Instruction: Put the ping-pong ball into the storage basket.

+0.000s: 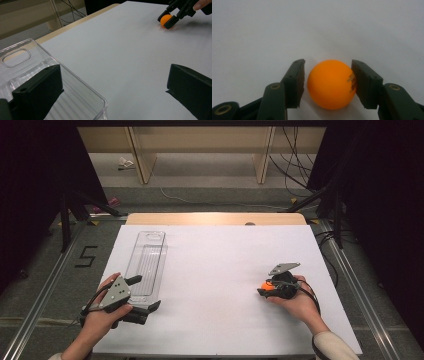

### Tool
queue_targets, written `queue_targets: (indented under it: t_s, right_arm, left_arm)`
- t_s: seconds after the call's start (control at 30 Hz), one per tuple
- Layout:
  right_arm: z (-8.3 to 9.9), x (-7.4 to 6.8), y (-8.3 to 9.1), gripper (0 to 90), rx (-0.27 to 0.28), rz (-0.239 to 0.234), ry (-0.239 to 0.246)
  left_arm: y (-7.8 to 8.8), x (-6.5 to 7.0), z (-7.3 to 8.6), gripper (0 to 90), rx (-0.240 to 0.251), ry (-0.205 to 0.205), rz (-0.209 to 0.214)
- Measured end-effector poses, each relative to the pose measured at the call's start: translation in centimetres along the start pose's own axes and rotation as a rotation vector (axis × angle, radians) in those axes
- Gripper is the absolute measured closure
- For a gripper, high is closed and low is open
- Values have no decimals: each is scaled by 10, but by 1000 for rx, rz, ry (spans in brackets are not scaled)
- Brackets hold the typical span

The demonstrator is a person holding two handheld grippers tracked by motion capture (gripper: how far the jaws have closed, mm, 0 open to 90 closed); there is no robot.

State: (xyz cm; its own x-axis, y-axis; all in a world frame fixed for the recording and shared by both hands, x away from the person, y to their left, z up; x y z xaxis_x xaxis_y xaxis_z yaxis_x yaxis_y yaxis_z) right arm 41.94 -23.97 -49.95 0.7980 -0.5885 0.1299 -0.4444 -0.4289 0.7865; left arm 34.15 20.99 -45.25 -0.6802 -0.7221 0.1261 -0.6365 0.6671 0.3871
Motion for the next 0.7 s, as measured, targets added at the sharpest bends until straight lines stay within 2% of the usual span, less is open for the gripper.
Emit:
queue_targets:
  t_s: [0.2,0.7]
  right_arm:
    - [0,0,1,508,3,-1,3]
    - [-1,0,1,511,3,-1,-3]
  left_arm:
    - [0,0,0,0,-1,0,0]
    - [0,0,0,0,0,-1,0]
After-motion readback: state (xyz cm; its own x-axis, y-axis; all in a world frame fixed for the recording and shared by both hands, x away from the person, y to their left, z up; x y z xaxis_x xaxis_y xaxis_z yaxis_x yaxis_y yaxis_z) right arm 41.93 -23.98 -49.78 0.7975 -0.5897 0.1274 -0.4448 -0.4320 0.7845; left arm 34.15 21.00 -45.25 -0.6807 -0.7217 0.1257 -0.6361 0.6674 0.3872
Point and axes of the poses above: each handheld gripper's, and its own axes: y roughly backward along the jaws, z roughly out of its underside, x roughly to its right, the point moved 3 cm from there along -y, roughly forward along the jaws, and after that the axes turned 12 degrees about y, right-handed, at the moved point
